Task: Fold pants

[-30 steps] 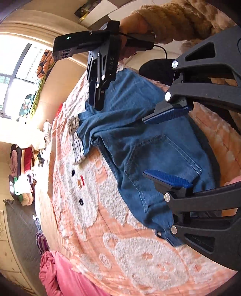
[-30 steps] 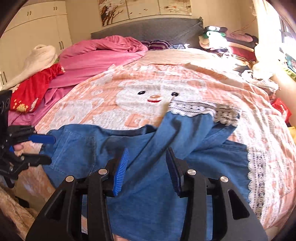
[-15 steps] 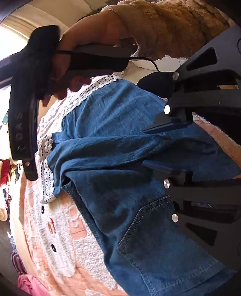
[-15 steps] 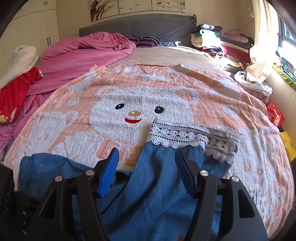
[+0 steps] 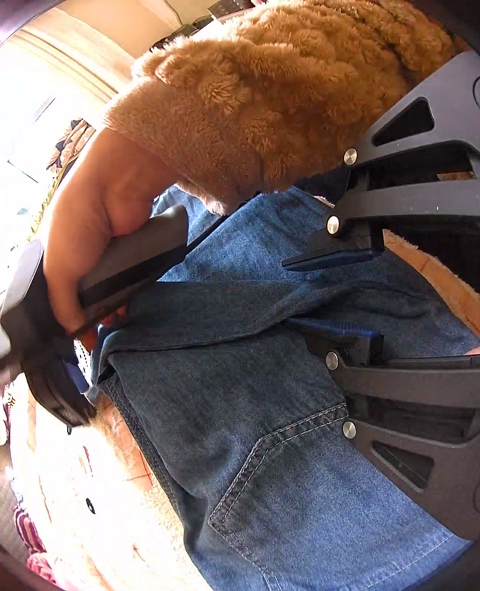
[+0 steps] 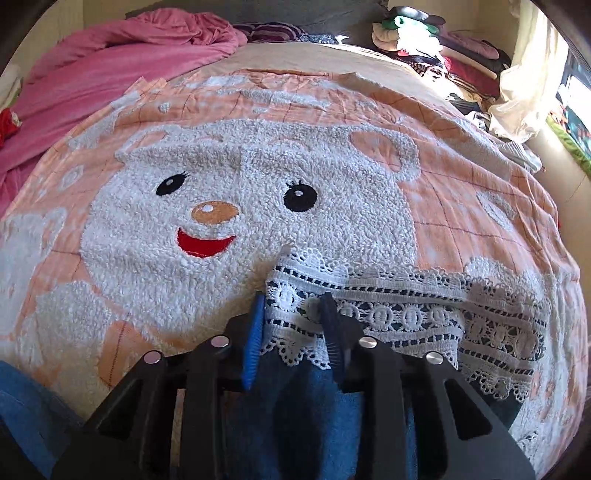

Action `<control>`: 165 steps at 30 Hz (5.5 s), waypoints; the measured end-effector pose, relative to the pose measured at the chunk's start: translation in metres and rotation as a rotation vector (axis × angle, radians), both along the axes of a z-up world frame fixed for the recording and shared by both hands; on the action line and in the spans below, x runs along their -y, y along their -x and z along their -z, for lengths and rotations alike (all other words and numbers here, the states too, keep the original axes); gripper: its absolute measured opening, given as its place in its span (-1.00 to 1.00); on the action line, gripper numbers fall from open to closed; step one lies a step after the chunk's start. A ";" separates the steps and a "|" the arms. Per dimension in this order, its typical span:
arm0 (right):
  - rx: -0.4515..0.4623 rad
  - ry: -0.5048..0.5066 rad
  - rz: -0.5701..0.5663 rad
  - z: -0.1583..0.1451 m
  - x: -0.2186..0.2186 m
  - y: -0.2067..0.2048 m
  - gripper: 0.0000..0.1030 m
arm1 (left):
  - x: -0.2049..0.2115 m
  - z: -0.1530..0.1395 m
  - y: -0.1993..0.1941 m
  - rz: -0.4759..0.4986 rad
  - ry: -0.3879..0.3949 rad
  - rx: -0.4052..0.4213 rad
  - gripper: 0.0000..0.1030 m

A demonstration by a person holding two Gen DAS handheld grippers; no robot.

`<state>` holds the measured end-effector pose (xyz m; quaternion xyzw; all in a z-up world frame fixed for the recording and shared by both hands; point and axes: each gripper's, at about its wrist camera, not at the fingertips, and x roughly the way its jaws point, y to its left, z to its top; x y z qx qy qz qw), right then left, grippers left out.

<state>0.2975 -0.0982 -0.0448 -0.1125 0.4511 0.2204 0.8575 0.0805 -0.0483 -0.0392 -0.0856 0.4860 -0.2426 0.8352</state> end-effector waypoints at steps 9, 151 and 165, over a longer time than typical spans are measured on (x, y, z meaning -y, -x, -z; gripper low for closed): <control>0.084 -0.400 0.121 -0.073 0.115 0.055 -0.80 | -0.013 -0.007 -0.001 -0.022 0.013 0.015 -0.54; 0.080 -0.286 0.241 -0.019 0.213 0.200 0.10 | -0.033 0.003 -0.141 -0.047 -0.171 0.136 -0.80; -0.124 -0.337 0.260 0.000 0.267 0.045 0.20 | -0.038 0.005 -0.138 -0.052 -0.134 0.143 -0.79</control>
